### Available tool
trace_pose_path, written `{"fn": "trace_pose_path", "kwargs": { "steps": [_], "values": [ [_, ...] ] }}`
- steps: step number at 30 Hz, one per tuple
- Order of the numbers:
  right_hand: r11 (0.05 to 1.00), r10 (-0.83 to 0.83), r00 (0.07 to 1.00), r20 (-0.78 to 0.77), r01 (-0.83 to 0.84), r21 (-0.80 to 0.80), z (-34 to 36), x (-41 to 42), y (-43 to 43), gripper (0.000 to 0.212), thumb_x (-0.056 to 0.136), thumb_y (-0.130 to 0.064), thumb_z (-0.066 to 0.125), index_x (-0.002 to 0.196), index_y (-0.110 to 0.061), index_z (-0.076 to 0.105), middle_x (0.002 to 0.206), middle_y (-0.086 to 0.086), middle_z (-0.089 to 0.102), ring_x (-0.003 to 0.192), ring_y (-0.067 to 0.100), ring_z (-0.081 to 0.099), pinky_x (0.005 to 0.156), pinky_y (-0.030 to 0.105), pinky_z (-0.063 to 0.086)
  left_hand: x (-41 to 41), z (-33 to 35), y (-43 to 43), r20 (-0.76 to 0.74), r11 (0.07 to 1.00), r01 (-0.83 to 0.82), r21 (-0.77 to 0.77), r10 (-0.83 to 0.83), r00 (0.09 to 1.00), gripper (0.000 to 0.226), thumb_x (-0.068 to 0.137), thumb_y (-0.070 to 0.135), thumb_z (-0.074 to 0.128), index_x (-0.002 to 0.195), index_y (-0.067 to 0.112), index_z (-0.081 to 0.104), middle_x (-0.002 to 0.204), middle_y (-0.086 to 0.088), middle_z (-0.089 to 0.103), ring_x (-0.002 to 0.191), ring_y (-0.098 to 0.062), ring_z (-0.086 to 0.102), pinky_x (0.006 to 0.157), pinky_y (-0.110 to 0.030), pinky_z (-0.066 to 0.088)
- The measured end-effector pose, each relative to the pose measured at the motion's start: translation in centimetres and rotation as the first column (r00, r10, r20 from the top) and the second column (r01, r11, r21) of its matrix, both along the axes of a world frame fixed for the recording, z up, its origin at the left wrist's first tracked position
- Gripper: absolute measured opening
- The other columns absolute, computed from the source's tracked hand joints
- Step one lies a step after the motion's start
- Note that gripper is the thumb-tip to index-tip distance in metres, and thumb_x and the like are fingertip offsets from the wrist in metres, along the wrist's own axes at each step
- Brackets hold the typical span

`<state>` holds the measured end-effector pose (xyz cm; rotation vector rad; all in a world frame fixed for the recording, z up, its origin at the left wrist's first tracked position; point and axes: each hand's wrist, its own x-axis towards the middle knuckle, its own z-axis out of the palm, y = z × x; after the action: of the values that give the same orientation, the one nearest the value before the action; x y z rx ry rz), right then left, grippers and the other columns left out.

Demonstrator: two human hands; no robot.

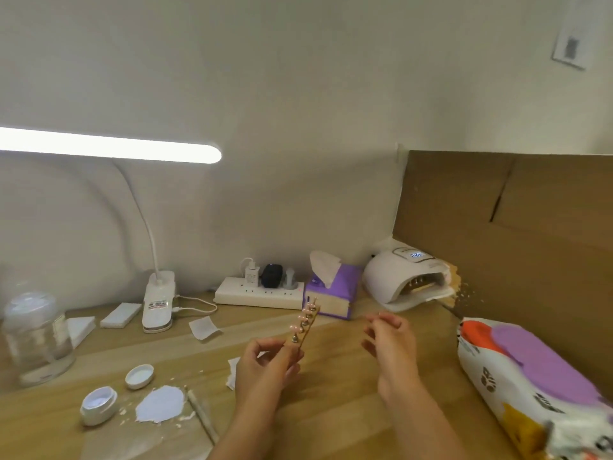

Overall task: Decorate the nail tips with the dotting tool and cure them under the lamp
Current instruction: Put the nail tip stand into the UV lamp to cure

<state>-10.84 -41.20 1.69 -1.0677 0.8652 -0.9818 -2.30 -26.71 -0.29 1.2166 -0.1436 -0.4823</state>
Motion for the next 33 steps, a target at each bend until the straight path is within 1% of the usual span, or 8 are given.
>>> {"fn": "trace_pose_path", "kwargs": {
  "steps": [5,10,15,19,22,25,28,33],
  "values": [
    [0.992,-0.055,0.949,-0.311,0.016,-0.127,-0.5,-0.2,-4.1,0.027,0.098,-0.006,0.048,0.124,-0.009,0.054,0.091,0.006,0.059,0.076,0.019,0.056,0.068,0.033,0.049,-0.4,-0.3,-0.7,0.130,0.998,0.024,0.060,-0.032,0.991,0.015,0.082,0.004,0.076,0.089,0.003,0.062,0.082,-0.010,0.075,0.072,-0.018,0.075,0.055,-0.023,0.055],
    [0.904,-0.304,0.706,-0.640,0.001,-0.428,0.0,0.6,-9.8,0.036,0.096,-0.009,0.050,0.132,-0.009,0.055,0.132,0.015,0.058,0.119,0.035,0.055,0.089,0.037,0.044,-0.8,-0.8,-1.1,0.241,0.996,0.002,0.088,-0.023,0.970,0.014,0.081,0.002,0.076,0.086,0.004,0.062,0.078,-0.012,0.074,0.070,-0.021,0.073,0.061,-0.034,0.052],
    [0.682,-0.632,0.694,-0.344,0.287,-0.673,2.5,2.1,-13.5,0.023,0.094,0.001,0.047,0.111,-0.007,0.060,0.123,0.018,0.056,0.114,0.037,0.053,0.085,0.043,0.045,-0.5,-0.9,-1.4,0.217,0.997,-0.044,0.070,0.028,0.976,0.018,0.078,0.002,0.078,0.084,0.002,0.061,0.072,-0.014,0.072,0.060,-0.022,0.068,0.050,-0.031,0.047],
    [0.676,-0.604,0.519,-0.605,-0.069,-0.734,3.5,2.2,-18.1,0.035,0.095,-0.011,0.047,0.126,-0.015,0.061,0.130,0.016,0.052,0.123,0.036,0.045,0.098,0.042,0.039,-0.5,-0.9,-1.9,0.251,0.992,-0.115,0.061,0.096,0.963,0.018,0.077,-0.003,0.078,0.082,0.000,0.061,0.063,-0.011,0.069,0.049,-0.020,0.063,0.038,-0.025,0.044],
    [0.692,-0.548,0.362,-0.755,-0.312,-0.651,4.3,2.5,-20.9,0.041,0.098,-0.026,0.043,0.136,-0.024,0.056,0.136,0.013,0.047,0.128,0.033,0.039,0.102,0.040,0.033,-0.6,-0.8,-2.2,0.256,0.987,-0.155,0.039,0.140,0.956,0.017,0.075,-0.007,0.077,0.078,0.000,0.062,0.058,-0.011,0.067,0.038,-0.014,0.058,0.033,-0.017,0.037],
    [0.726,-0.467,0.238,-0.852,-0.446,-0.523,5.2,3.0,-22.5,0.044,0.099,-0.037,0.036,0.141,-0.039,0.047,0.145,0.008,0.042,0.133,0.030,0.036,0.105,0.041,0.027,-0.7,-0.8,-2.5,0.262,0.985,-0.170,0.027,0.157,0.952,0.017,0.075,-0.008,0.077,0.076,0.000,0.062,0.058,-0.011,0.066,0.041,-0.022,0.058,0.035,-0.014,0.038],
    [0.726,-0.432,0.201,-0.879,-0.501,-0.471,5.8,3.2,-23.5,0.045,0.099,-0.044,0.032,0.143,-0.044,0.043,0.149,0.007,0.042,0.136,0.029,0.039,0.107,0.042,0.025,-0.4,-0.8,-2.6,0.260,0.982,-0.189,-0.006,0.184,0.948,0.019,0.075,-0.012,0.075,0.074,-0.001,0.060,0.060,-0.015,0.065,0.045,-0.027,0.054,0.037,-0.012,0.040],
    [0.704,-0.398,0.168,-0.902,-0.575,-0.418,6.7,3.3,-24.1,0.045,0.100,-0.044,0.030,0.144,-0.039,0.042,0.149,0.008,0.044,0.135,0.032,0.042,0.108,0.045,0.027,-0.2,-1.1,-2.4,0.251,0.989,-0.145,-0.018,0.145,0.957,0.017,0.075,-0.008,0.077,0.076,0.000,0.061,0.058,-0.012,0.067,0.036,-0.018,0.055,0.032,-0.013,0.033]
  ]
}}
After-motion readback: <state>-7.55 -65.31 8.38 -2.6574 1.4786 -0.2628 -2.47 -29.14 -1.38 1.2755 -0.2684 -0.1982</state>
